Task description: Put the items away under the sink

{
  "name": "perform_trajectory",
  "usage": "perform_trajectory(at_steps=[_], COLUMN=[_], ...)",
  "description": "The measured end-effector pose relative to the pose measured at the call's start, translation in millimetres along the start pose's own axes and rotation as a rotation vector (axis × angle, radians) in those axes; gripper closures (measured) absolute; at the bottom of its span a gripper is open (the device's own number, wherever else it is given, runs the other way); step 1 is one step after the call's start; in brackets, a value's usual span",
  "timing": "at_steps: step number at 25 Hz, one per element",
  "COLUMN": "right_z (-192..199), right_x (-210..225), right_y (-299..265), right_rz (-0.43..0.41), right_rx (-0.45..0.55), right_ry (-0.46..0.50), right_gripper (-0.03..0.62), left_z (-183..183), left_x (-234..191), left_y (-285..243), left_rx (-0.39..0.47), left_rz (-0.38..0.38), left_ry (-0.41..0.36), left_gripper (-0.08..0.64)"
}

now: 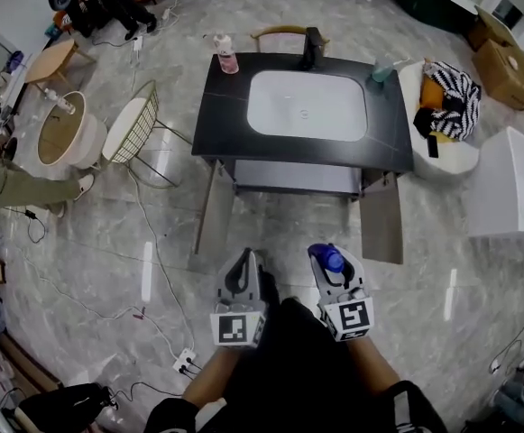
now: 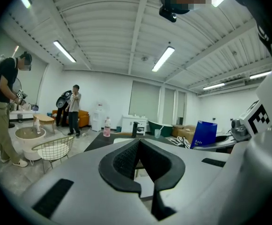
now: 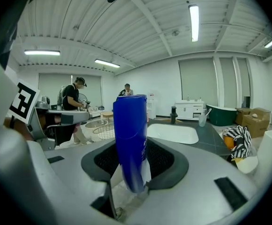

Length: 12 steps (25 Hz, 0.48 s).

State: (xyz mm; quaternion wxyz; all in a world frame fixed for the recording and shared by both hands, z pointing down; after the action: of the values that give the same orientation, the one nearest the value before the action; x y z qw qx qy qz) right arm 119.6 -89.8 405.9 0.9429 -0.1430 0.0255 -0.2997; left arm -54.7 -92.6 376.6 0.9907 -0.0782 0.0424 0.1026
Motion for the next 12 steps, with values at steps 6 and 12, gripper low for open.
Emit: perform_trajectory(at_steps=[6, 12], right_z=[66, 139], right_x=[31, 52], right_y=[-70, -141], right_rz=[0.037, 0.044], right_rx=[-0.027, -0.004], right_ry=[-0.036, -0.008], right_gripper=[0.434, 0.434], left_z=[67, 150], left_x=[-19, -43], left_y=[-57, -109], left_rx=[-0.004, 0.012], left_rz=[0.035, 0.064], left_ry=[0.021, 0.043], left_gripper=[0.545, 0.545])
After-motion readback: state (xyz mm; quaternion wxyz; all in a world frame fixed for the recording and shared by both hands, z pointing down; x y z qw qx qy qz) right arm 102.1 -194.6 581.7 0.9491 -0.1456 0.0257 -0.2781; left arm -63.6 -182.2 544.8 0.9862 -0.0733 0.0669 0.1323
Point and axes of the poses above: the fingertips, and each gripper's own axes: y backward along the fingers, x to its right, z out of its underside, the point moved 3 cm from there along y, backward along the fingers, and after that the axes turned 6 degrees about -z, right-handed, at the moved point
